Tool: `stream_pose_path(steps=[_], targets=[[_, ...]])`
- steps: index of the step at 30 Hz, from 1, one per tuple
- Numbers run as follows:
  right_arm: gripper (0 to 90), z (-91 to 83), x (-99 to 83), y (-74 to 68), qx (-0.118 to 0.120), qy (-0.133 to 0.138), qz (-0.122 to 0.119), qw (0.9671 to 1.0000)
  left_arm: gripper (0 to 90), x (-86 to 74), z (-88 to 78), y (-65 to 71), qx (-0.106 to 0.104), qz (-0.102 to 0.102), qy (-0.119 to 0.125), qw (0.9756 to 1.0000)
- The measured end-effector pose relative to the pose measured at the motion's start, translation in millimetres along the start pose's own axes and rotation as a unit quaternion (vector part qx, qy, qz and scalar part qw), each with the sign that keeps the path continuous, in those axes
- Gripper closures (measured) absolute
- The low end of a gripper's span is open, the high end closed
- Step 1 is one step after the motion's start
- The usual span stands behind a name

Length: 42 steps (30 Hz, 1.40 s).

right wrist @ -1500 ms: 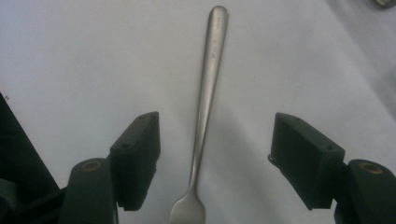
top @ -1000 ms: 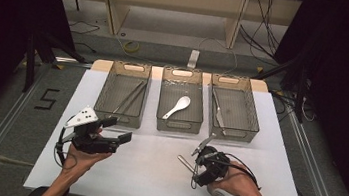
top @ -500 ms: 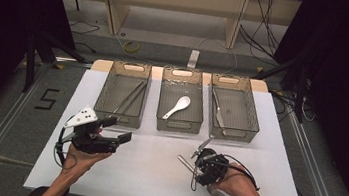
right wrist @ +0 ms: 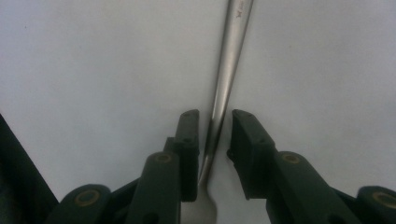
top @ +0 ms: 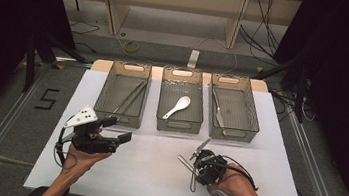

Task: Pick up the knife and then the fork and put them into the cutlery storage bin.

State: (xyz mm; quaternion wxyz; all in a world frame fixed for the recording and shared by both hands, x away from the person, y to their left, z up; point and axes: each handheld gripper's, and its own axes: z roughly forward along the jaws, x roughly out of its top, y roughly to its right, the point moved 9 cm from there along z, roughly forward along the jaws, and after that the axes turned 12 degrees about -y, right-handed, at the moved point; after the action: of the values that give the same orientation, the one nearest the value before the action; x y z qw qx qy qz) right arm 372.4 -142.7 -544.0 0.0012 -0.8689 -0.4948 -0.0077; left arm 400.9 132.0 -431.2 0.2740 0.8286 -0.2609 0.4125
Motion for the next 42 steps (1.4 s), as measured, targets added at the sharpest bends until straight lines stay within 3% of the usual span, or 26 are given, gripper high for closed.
stream_pose_path(steps=[9, 33, 42], targets=[[79.3, 0.4, 0.6, -1.3, 0.002, -0.002, -0.001, 1.0000, 16.0, -0.3, 0.2, -0.1, 0.000, 0.000, -0.001, 1.0000], [84.2, 0.6, 1.9, -1.3, 0.001, -0.008, -0.010, 0.9999, 16.0, -0.3, 0.3, -0.3, 0.000, 0.001, -0.002, 1.0000], [84.5, -1.1, 1.7, -0.5, -0.008, -0.002, -0.025, 0.9997, 16.0, -0.1, -0.1, -0.3, 0.000, 0.000, -0.001, 1.0000]])
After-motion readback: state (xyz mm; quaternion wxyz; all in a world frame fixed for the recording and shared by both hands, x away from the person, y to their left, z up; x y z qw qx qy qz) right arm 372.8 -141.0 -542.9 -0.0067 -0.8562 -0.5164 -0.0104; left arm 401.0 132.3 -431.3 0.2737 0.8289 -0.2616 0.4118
